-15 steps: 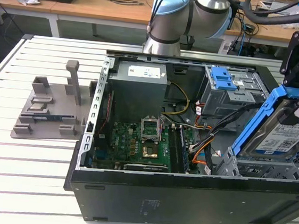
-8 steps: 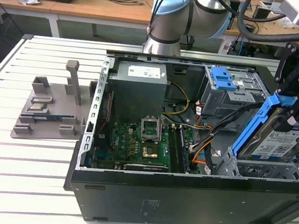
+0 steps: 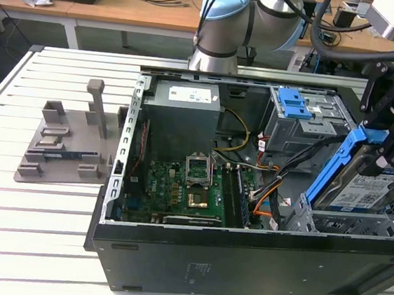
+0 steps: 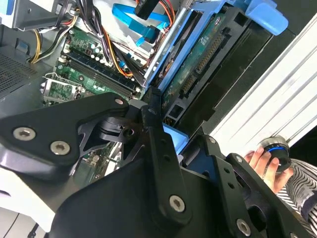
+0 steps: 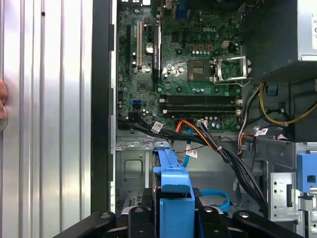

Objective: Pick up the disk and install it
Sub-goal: 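Insert the disk into the insertion slot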

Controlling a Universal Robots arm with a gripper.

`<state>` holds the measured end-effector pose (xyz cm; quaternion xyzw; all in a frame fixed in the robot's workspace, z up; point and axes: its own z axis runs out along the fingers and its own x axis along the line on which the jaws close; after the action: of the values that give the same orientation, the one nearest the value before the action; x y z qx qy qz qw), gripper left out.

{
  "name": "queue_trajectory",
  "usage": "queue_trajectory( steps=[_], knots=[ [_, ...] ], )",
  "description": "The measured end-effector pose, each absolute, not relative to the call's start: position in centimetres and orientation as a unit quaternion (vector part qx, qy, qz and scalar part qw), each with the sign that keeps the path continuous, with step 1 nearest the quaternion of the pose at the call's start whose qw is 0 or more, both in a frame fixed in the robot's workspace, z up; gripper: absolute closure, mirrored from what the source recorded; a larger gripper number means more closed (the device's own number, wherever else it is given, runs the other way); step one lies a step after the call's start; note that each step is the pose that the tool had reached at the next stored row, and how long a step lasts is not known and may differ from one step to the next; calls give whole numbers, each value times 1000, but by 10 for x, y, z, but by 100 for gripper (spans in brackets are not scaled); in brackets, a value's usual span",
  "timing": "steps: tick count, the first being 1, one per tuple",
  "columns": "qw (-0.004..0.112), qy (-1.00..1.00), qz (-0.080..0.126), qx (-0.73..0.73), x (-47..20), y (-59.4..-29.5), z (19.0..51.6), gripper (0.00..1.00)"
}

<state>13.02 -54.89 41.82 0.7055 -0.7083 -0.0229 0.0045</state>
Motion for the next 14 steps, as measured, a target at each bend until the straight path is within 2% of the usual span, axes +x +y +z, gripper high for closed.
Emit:
queue_trajectory(
  steps=[11,12,14],
  knots=[
    [4,-708,-23,706,130,-549,417,62],
    [5,-708,-23,706,130,-549,417,56],
    [5,-708,-23,706,130,-549,417,56]
  ],
)
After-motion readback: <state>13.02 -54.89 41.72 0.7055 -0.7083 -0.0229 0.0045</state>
